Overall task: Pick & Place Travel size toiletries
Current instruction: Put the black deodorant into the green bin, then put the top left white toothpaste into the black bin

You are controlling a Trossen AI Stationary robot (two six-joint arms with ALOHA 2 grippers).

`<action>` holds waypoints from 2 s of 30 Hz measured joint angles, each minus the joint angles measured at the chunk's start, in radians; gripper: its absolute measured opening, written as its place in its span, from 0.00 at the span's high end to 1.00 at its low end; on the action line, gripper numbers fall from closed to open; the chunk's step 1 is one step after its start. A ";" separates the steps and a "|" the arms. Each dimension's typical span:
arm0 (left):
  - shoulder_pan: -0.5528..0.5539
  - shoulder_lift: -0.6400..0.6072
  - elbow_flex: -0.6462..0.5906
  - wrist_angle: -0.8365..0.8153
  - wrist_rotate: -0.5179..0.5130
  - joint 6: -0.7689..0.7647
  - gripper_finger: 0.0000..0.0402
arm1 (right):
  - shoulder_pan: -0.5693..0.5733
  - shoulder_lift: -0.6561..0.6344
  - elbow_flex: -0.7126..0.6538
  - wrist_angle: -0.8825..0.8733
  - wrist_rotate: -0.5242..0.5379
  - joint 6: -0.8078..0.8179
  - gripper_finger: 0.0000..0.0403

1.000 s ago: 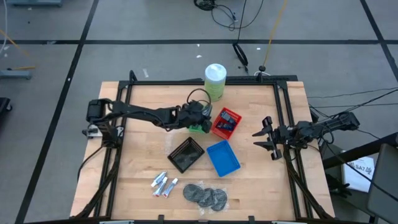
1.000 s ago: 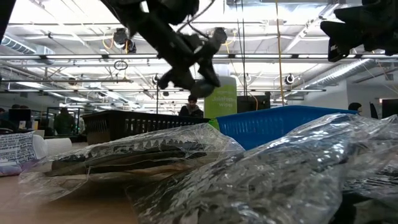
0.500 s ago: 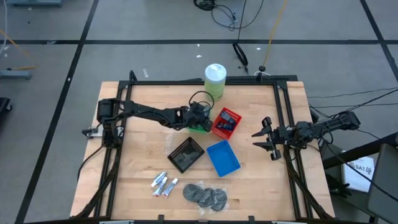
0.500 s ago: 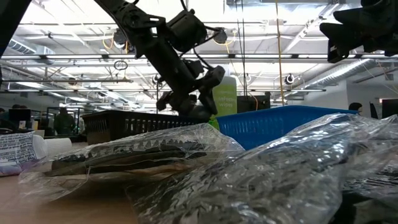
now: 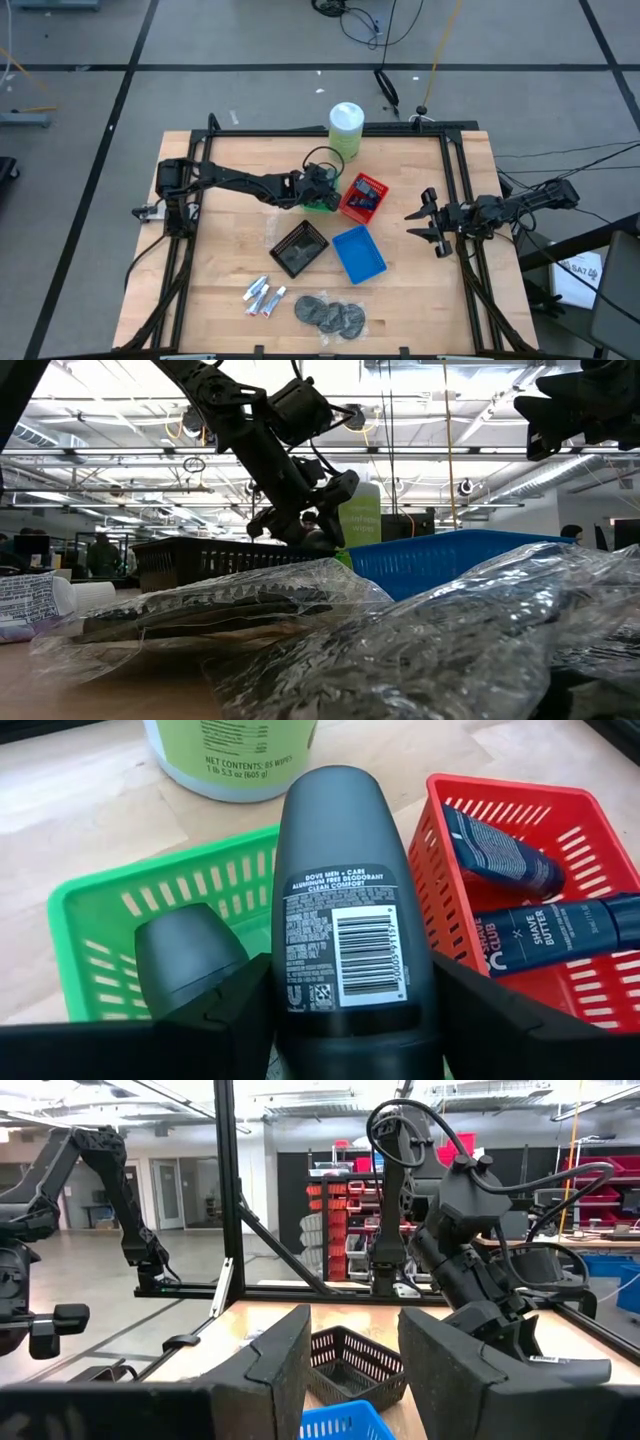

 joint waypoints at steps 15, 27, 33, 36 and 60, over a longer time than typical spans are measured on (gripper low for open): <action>0.003 -0.012 0.000 0.000 0.006 0.046 0.24 | 0.000 0.000 0.000 0.000 0.000 0.000 0.65; -0.067 -0.228 0.000 -0.026 0.071 0.351 0.28 | 0.000 0.000 0.000 0.000 0.000 0.000 0.65; -0.177 -0.347 0.000 -0.032 0.014 0.514 0.32 | 0.000 0.000 0.000 0.000 0.000 0.000 0.65; -0.235 -0.385 0.000 -0.072 -0.089 0.545 0.33 | 0.000 0.000 0.000 0.000 0.000 0.000 0.65; -0.630 -0.537 -0.027 -0.349 -0.531 0.397 0.37 | 0.000 0.000 0.000 0.000 0.000 0.000 0.65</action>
